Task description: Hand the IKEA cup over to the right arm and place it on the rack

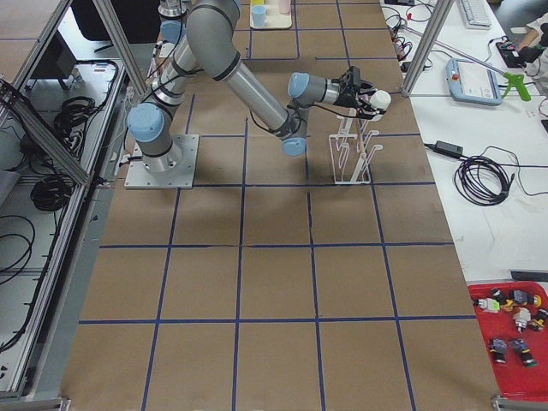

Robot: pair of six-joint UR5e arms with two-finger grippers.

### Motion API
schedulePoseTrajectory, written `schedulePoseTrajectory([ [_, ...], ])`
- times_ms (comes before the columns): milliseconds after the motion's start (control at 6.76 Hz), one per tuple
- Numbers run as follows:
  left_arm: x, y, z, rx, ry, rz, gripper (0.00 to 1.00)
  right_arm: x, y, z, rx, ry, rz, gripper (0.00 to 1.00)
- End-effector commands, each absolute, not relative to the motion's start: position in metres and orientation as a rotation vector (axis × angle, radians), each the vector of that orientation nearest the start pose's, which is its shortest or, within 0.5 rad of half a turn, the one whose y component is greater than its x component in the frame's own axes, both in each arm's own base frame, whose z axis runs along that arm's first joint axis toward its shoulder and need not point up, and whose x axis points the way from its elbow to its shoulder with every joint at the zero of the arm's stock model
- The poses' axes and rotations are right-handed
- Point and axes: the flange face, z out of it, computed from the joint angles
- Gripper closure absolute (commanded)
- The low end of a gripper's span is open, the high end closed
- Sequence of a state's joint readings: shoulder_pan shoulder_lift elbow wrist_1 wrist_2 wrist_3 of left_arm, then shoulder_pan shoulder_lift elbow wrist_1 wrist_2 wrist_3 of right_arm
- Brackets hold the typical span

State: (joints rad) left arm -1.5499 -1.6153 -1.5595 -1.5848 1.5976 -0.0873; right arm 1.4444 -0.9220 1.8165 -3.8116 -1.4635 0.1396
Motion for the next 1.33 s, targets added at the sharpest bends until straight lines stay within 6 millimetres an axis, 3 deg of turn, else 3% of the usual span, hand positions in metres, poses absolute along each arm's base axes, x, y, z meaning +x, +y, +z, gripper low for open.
schedulePoseTrajectory([
  [0, -0.101, -0.481, 0.454, -0.121, 3.112, 0.08, 0.01, 0.064, -0.642, 0.262, 0.215, 2.379, -1.894, 0.56],
  [444, -0.014, -0.421, 0.41, -0.057, 3.123, 0.045, 0.01, 0.071, -0.642, 0.25, 0.204, 2.395, -1.866, 0.56],
  [592, 0.005, -0.4, 0.4, -0.036, 3.13, 0.062, 0.01, 0.073, -0.642, 0.249, 0.199, 2.397, -1.859, 0.56],
  [740, 0.02, -0.388, 0.4, 0.014, 3.131, 0.054, 0.01, 0.074, -0.642, 0.24, 0.198, 2.408, -1.841, 0.56],
  [1036, 0.055, -0.385, 0.393, 0.144, 3.145, 0.072, 0.01, 0.075, -0.642, 0.235, 0.194, 2.415, -1.822, 0.53],
  [1184, 0.072, -0.387, 0.382, 0.22, 3.149, 0.082, 0.01, 0.074, -0.643, 0.237, 0.192, 2.414, -1.827, 0.28],
])
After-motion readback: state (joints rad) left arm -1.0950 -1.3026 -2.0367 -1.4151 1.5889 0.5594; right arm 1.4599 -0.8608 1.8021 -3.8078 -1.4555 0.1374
